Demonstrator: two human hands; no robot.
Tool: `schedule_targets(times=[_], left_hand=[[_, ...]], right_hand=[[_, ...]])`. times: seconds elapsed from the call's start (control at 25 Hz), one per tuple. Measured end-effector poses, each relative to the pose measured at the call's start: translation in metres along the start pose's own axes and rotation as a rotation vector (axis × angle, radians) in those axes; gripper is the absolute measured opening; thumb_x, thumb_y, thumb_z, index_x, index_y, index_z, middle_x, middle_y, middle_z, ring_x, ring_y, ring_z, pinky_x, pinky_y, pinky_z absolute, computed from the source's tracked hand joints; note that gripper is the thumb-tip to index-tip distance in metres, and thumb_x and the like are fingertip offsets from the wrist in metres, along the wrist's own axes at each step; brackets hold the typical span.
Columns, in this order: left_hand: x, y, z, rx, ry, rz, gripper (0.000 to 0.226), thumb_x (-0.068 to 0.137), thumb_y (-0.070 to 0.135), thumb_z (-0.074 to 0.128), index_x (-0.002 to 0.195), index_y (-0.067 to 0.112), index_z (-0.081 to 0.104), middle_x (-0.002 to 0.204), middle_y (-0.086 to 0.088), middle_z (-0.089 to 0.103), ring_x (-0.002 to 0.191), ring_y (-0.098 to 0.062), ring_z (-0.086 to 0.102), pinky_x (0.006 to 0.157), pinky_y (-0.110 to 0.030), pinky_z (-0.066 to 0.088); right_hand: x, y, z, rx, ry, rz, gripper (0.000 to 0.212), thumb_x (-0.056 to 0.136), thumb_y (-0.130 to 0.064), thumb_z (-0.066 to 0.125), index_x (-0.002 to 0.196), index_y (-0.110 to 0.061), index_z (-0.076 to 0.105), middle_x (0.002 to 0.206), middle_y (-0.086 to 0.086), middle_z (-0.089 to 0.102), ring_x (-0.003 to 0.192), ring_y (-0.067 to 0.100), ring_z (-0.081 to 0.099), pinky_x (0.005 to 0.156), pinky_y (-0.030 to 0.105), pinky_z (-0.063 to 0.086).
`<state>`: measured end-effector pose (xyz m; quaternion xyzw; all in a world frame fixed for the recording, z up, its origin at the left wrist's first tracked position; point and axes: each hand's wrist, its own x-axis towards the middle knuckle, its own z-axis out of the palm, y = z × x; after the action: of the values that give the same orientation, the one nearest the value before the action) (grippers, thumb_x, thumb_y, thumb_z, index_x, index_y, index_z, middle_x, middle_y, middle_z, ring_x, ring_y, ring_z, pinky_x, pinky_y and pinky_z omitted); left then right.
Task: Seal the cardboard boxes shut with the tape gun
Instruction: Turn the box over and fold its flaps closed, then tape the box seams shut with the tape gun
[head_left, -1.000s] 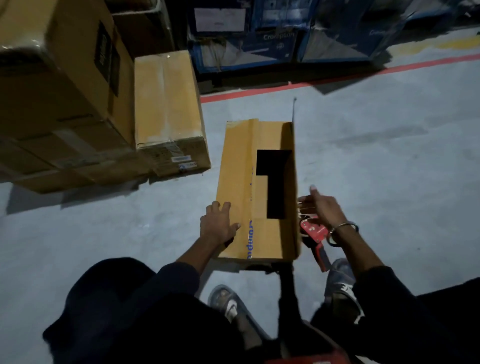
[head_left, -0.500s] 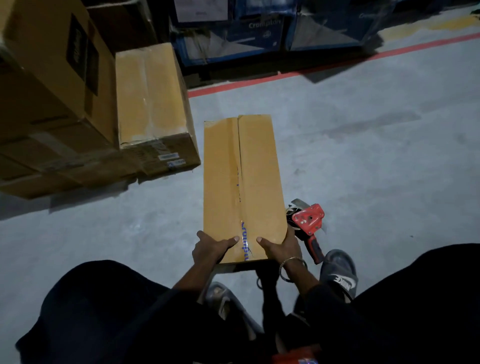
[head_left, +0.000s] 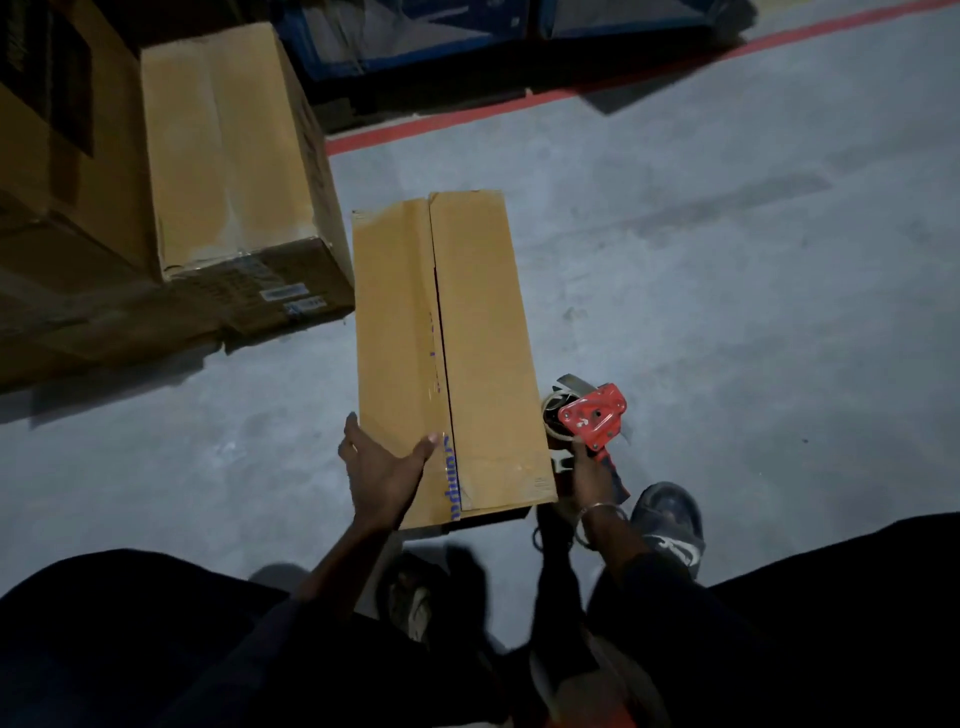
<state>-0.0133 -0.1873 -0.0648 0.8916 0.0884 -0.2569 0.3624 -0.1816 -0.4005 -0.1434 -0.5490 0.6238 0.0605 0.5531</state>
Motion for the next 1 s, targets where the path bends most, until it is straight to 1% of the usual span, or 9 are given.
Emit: schedule_targets(times=[0.12,0.24,0.32,0.48,0.6,0.72,0.8,0.92,1.0], left_hand=[[-0.009,0.016,0.001,0.077,0.129,0.332,0.098,0.082,0.07,0.071,0.156,0.023,0.027,0.161,-0.006,0.031,0.147,-0.03,0.036,0.12,-0.054,0.035],[-0.008,0.024,0.018,0.268,0.152,0.611,0.073,0.087,0.053,0.074,0.145,0.017,0.049,0.155,-0.01,0.043,0.146,-0.028,0.037,0.118,-0.055,0.035],[-0.004,0.02,0.032,0.32,0.138,0.676,0.063,0.088,0.041,0.076,0.141,0.016,0.055,0.153,-0.011,0.046,0.143,-0.03,0.04,0.115,-0.059,0.037],[0.009,0.005,0.051,0.375,0.099,0.636,0.06,0.086,0.043,0.066,0.139,0.015,0.059,0.153,-0.009,0.049,0.143,-0.029,0.042,0.119,-0.057,0.032],[0.013,0.009,0.058,0.419,0.065,0.584,0.066,0.084,0.045,0.06,0.141,0.011,0.057,0.153,-0.012,0.05,0.144,-0.033,0.044,0.121,-0.059,0.028],[0.004,0.022,0.057,0.437,-0.001,0.514,0.073,0.087,0.044,0.057,0.151,0.012,0.045,0.158,-0.013,0.044,0.149,-0.032,0.036,0.122,-0.063,0.024],[-0.005,0.036,0.051,0.388,-0.092,0.444,0.077,0.092,0.044,0.06,0.157,0.014,0.033,0.165,-0.011,0.032,0.154,-0.031,0.027,0.122,-0.063,0.023],[-0.015,0.065,0.028,0.213,-0.233,0.267,0.085,0.088,0.049,0.071,0.158,0.021,0.029,0.169,-0.009,0.013,0.153,-0.036,0.026,0.118,-0.053,0.036],[-0.024,0.086,0.005,0.155,-0.321,0.172,0.083,0.087,0.052,0.074,0.154,0.021,0.037,0.163,-0.013,0.024,0.143,-0.036,0.041,0.11,-0.044,0.045]], right_hand=[[0.031,0.025,-0.021,-0.404,0.249,-0.005,0.043,0.091,-0.041,0.064,0.114,-0.005,0.065,0.119,0.023,0.068,0.114,0.043,0.062,0.095,0.043,0.05],[0.05,0.022,-0.022,-0.524,0.315,0.021,0.067,0.081,-0.047,0.078,0.127,-0.007,0.051,0.129,0.019,0.053,0.125,0.043,0.05,0.098,0.05,0.045],[0.068,0.02,-0.015,-0.654,0.272,0.016,0.076,0.077,-0.051,0.08,0.132,-0.014,0.045,0.133,0.014,0.048,0.129,0.039,0.046,0.1,0.053,0.042],[0.094,0.022,-0.012,-0.72,0.208,0.018,0.059,0.09,-0.039,0.069,0.138,-0.014,0.044,0.137,0.014,0.049,0.13,0.039,0.046,0.105,0.054,0.037],[0.094,0.019,-0.016,-0.574,0.19,-0.044,0.043,0.093,-0.028,0.06,0.128,-0.007,0.047,0.131,0.018,0.048,0.126,0.043,0.051,0.105,0.055,0.04],[0.07,-0.003,-0.022,-0.594,0.208,-0.008,0.044,0.091,-0.035,0.059,0.125,-0.009,0.051,0.129,0.015,0.051,0.124,0.039,0.055,0.104,0.051,0.039],[0.048,-0.026,-0.033,-0.603,0.227,-0.011,0.048,0.085,-0.042,0.062,0.121,-0.012,0.058,0.125,0.013,0.058,0.119,0.036,0.06,0.099,0.046,0.041],[0.017,-0.066,-0.063,-0.619,0.187,-0.071,0.038,0.082,-0.035,0.071,0.109,-0.008,0.067,0.106,0.013,0.069,0.105,0.034,0.068,0.078,0.035,0.049],[-0.006,-0.095,-0.088,-0.605,0.168,-0.091,0.043,0.074,-0.036,0.074,0.107,-0.009,0.07,0.101,0.014,0.072,0.099,0.034,0.071,0.074,0.036,0.054]])
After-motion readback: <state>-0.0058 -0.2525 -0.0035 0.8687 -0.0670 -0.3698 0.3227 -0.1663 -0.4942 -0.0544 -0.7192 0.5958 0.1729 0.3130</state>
